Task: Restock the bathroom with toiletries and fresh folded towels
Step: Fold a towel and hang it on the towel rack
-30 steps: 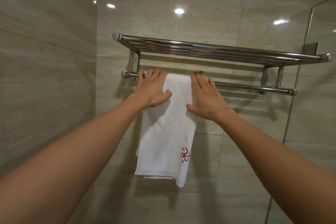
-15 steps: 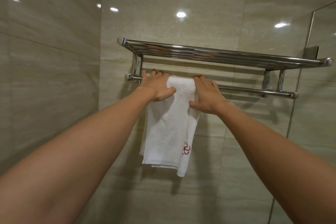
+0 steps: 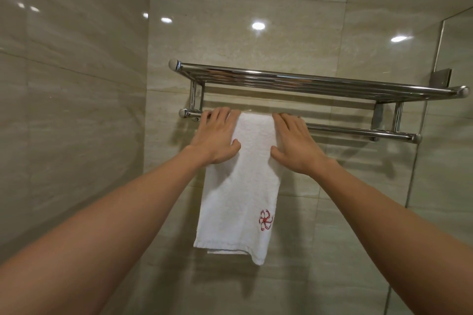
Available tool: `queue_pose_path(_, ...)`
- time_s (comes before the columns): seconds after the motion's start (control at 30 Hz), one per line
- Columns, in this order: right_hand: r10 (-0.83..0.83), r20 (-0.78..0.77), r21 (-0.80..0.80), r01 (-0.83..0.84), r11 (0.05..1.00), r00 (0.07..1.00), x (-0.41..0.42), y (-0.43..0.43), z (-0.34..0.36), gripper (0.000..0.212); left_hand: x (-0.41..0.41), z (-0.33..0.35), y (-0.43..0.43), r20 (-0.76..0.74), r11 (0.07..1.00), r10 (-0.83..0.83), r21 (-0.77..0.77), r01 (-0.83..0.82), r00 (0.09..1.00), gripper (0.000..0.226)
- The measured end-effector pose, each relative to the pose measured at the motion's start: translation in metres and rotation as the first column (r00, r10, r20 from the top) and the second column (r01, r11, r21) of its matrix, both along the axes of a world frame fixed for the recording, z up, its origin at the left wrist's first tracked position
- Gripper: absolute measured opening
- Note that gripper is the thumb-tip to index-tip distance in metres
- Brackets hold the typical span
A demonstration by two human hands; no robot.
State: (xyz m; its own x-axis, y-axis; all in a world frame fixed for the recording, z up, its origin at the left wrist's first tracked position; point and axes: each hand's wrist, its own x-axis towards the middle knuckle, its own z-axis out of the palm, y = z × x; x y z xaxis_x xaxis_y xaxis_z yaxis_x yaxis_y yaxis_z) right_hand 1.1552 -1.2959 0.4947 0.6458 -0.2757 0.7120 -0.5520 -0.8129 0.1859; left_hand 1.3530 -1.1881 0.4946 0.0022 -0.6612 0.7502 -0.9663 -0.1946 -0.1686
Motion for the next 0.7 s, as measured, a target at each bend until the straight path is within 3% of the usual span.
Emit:
queue_pose_path(0.17, -0.026, -0.026, 0.058, 0.028, 0.998, 0.999, -0.011, 0.014, -0.011, 0.08, -0.015, -0.012, 0.009, -0.055, 0.998, 0.05, 0.025, -0.049, 0.997, 0.085)
queue_pose_path(0.43, 0.039, -0.002, 0.093, -0.038, 0.995, 0.999, -0.04, 0.027, -0.039, 0.074, -0.042, -0.049, 0.035, -0.048, 0.997, 0.053, 0.052, -0.05, 0.997, 0.078)
queue_pose_path(0.7, 0.126, -0.001, 0.232, -0.123, 0.965, 0.992, -0.07, 0.049, -0.071, 0.066, -0.081, -0.085, 0.072, -0.144, 0.974, 0.099, 0.214, -0.067, 0.985, 0.079)
